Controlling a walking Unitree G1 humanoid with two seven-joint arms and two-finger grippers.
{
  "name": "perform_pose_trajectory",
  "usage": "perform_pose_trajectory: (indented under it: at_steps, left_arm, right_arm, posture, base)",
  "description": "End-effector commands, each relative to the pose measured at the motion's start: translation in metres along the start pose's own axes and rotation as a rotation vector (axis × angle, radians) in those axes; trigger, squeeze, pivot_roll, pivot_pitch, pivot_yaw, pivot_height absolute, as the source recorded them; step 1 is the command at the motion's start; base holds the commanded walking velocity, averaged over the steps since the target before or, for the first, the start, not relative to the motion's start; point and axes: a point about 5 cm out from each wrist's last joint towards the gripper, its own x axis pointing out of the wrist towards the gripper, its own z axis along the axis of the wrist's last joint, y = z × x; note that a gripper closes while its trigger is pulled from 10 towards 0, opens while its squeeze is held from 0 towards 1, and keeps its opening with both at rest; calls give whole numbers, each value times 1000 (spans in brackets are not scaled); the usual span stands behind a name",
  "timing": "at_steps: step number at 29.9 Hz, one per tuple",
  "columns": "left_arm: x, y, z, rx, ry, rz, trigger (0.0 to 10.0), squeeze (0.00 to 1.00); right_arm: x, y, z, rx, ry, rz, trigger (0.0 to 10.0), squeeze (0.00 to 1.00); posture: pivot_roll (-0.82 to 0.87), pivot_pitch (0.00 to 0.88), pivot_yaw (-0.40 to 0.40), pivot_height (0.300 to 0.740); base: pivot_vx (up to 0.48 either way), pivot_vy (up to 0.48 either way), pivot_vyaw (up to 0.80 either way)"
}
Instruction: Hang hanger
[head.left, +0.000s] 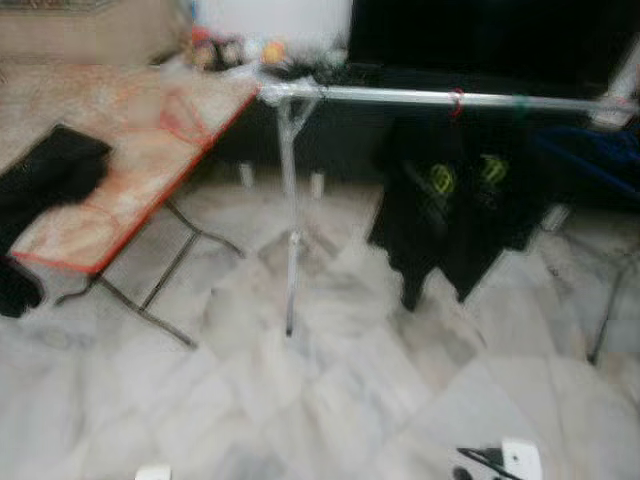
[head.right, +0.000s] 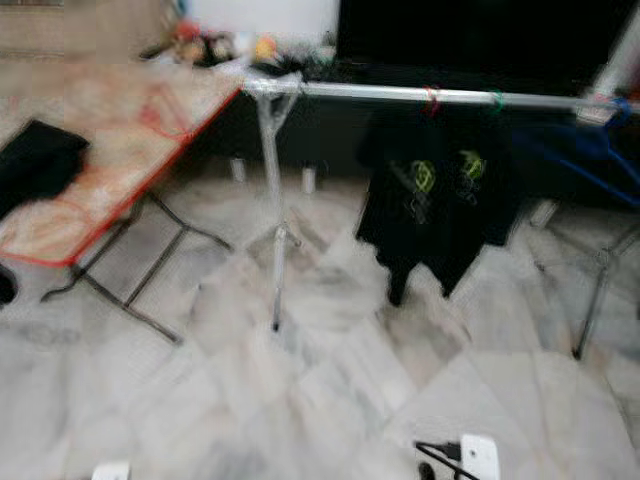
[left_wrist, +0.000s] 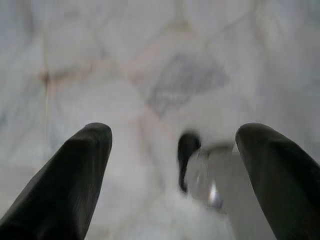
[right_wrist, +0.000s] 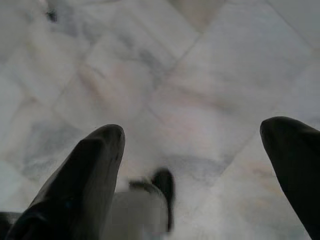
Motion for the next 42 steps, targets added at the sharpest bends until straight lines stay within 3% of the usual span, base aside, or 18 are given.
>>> perform_pose_trajectory:
  at_steps: [1,35,42]
  left_arm:
    - [-1,-6,-5,-13,18,-14,10000,0]
    - [3,-7,6,-29,-7,0,10000,0]
    - [4,-6,11,-40,-29,10,10000,0]
  right_arm:
    - [-1,-5,1,6,-3,-15,10000,0]
    - [1,-3,11,-32,-32,10,10000,0]
    - [1,-4,11,-13,-41,13,10000,0]
  posture:
    - [16,0,-20,740]
    - [17,0,-33,740]
    - [15,0,-40,740]
  base:
    - [251,0,0]
    - [253,0,0]
    - [252,0,407]
